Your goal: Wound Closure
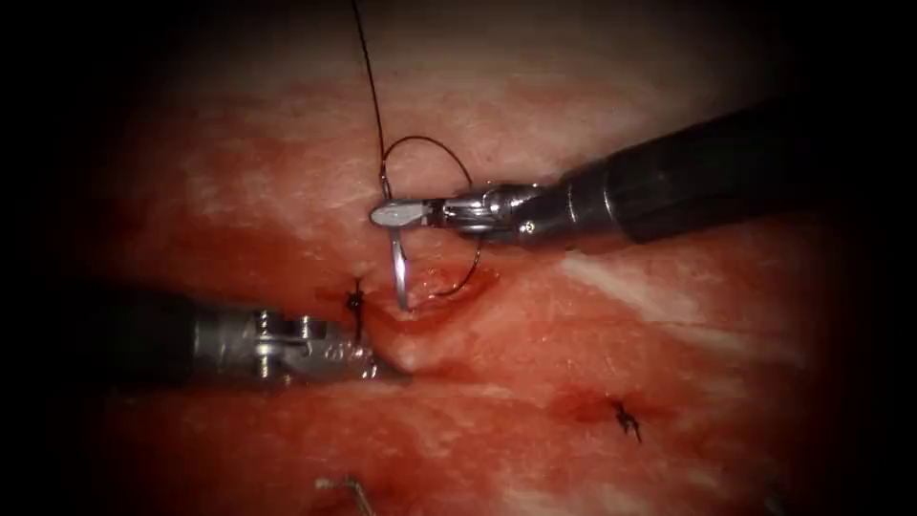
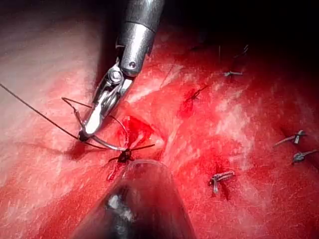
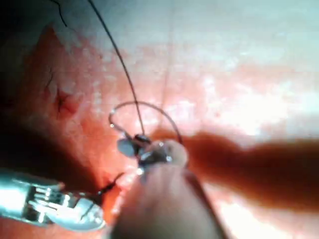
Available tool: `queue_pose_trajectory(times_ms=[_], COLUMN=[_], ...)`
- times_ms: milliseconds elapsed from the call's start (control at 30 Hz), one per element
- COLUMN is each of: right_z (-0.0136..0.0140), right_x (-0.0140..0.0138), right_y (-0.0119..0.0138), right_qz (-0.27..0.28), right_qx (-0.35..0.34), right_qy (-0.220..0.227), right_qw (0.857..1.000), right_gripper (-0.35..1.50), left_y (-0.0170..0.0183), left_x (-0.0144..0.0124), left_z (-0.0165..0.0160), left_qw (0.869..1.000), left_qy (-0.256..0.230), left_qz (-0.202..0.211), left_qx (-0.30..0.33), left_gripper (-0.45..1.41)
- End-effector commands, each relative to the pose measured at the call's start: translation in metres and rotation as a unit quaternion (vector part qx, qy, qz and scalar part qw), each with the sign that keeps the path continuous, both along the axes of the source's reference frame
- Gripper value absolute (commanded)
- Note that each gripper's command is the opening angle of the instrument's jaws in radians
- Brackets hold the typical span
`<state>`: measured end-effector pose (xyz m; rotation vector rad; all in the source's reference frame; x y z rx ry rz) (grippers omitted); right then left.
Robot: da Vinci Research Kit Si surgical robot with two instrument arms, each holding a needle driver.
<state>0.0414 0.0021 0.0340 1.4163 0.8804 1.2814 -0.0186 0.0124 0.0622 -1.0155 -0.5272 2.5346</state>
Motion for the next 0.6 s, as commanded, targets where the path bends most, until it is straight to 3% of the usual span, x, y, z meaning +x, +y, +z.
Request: queue_pose_trajectory(times_ms=[33, 600], right_z=[0.0000, -0.0006], right_x=[0.0006, -0.0004], right_y=[-0.0008, -0.0020], right_qz=[-0.004, -0.027], right_qx=[0.008, 0.122], right_qy=[0.002, -0.043], right_qw=[1.000, 0.991], right_gripper=[-0.35, -0.35], left_y=[-0.0005, -0.0005], left_x=[-0.0004, -0.0004], left_z=[0.0006, 0.0005], left_qw=[1.000, 1.000], left_qy=[0.002, 0.003], left_qz=[0.000, -0.001], left_qx=[0.000, -0.001], left_gripper=[-0.45, -0.45])
